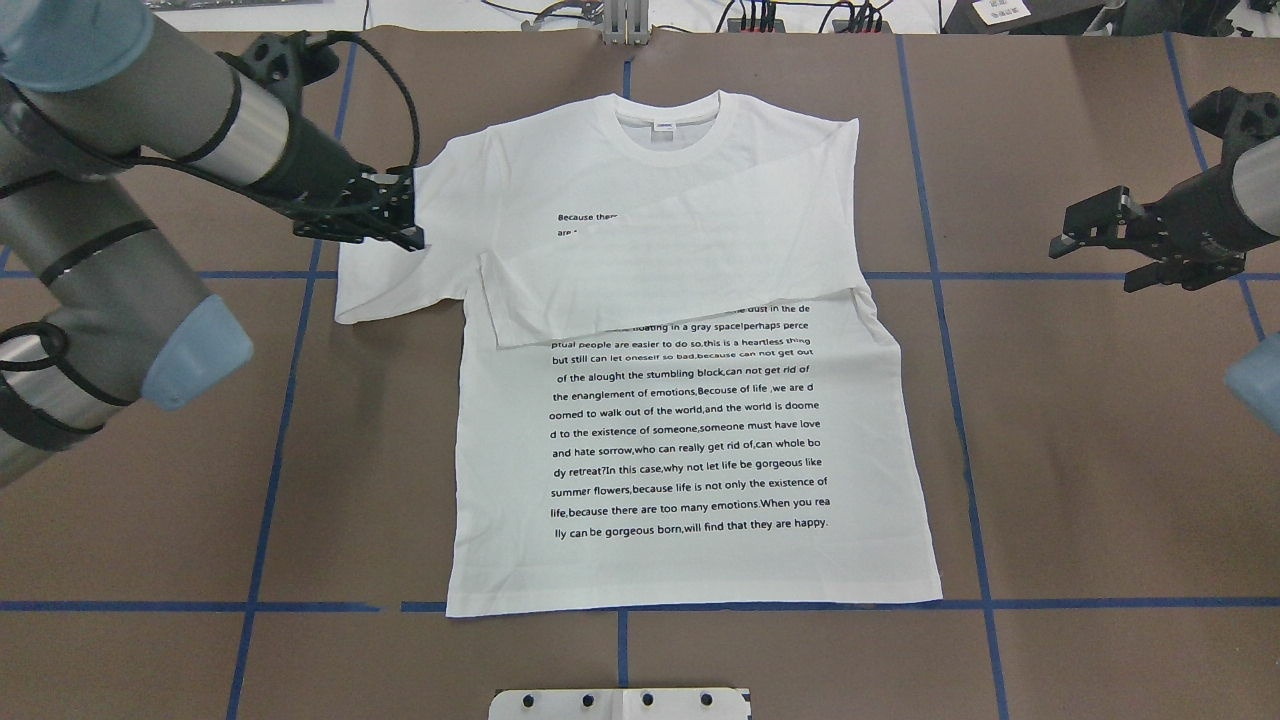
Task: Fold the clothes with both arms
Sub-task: 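Lift the other sleeve and fold it across the shirt with the left gripper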
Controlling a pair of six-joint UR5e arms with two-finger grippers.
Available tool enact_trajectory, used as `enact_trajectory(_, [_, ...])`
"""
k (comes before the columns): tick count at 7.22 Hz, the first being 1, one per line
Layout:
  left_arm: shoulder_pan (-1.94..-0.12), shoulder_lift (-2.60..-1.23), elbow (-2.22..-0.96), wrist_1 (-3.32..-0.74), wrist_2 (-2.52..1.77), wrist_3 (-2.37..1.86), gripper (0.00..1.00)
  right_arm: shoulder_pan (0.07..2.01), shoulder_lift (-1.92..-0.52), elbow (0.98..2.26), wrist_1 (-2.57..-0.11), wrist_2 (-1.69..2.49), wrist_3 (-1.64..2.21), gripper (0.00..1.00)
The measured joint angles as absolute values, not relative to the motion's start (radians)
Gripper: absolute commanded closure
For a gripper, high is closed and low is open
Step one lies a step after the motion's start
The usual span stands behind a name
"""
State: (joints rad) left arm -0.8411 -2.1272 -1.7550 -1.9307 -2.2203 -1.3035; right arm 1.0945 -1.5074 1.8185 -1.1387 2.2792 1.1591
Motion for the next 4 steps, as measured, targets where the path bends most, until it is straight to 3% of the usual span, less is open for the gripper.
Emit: enact_trajectory(4, [-0.625, -2.533, -1.438, -2.015, -1.97, -1.603, 1.0, 1.107, -1.517, 1.809, -1.139, 2.271, 1.132, 0.0])
